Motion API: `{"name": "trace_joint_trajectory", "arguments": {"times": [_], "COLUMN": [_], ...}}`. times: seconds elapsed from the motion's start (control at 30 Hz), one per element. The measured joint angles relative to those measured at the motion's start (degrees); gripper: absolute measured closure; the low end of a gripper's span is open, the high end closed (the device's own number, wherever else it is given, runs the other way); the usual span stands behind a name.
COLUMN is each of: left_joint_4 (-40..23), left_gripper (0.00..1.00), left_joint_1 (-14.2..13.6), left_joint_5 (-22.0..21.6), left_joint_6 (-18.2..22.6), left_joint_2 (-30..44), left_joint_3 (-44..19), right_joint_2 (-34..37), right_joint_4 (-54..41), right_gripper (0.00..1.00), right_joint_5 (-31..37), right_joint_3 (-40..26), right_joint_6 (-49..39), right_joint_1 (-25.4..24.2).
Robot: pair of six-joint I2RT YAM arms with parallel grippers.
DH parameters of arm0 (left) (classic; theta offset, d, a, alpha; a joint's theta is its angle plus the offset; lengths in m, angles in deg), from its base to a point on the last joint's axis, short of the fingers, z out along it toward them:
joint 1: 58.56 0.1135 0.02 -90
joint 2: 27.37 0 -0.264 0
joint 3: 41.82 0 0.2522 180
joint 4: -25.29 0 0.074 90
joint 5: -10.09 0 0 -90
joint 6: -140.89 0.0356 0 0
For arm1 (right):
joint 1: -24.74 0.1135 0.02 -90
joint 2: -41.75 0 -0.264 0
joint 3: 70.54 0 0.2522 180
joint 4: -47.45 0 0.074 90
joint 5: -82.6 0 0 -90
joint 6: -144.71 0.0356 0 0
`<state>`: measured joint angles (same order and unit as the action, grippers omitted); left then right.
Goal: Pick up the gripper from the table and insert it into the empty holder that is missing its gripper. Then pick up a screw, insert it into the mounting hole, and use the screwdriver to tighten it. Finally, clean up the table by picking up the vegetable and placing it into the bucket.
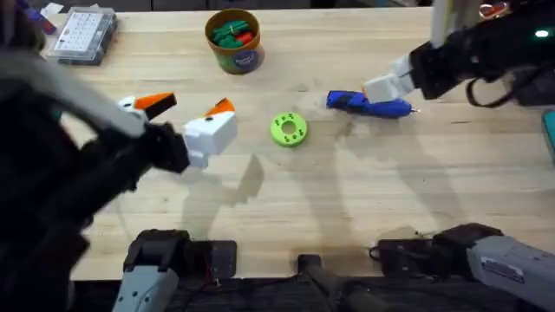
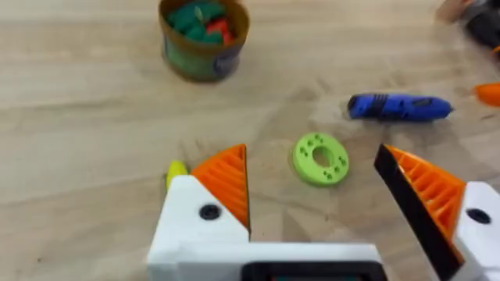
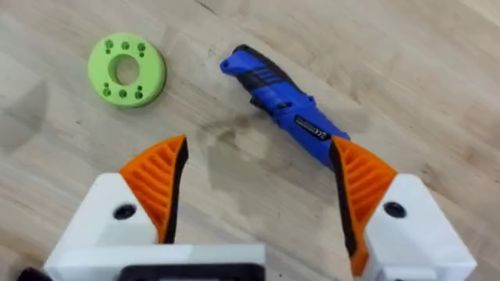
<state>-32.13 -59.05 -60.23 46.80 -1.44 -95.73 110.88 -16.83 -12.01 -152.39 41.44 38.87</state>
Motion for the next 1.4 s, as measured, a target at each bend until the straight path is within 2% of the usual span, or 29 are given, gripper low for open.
{"name": "trace_joint_trajectory", "arguments": {"times": [0.07, 1.4], "left_joint_4": [-0.5, -0.5], "left_gripper": [0.014, 0.014], "left_joint_1": [-0.02, -0.02], "left_joint_5": [-0.07, -0.07], "left_joint_6": [0.19, 0.19], "left_joint_2": [2.72, 2.72], "left_joint_3": [-1.04, -1.04], "right_joint_2": [-1.29, -1.29], "right_joint_4": [-0.07, -0.07], "right_gripper": [0.005, 0.005], "right_joint_5": [-0.03, -0.03], "right_joint_3": [-0.01, -0.01], "right_joint_6": [0.03, 0.03], "right_joint_1": [0.0, 0.0]}}
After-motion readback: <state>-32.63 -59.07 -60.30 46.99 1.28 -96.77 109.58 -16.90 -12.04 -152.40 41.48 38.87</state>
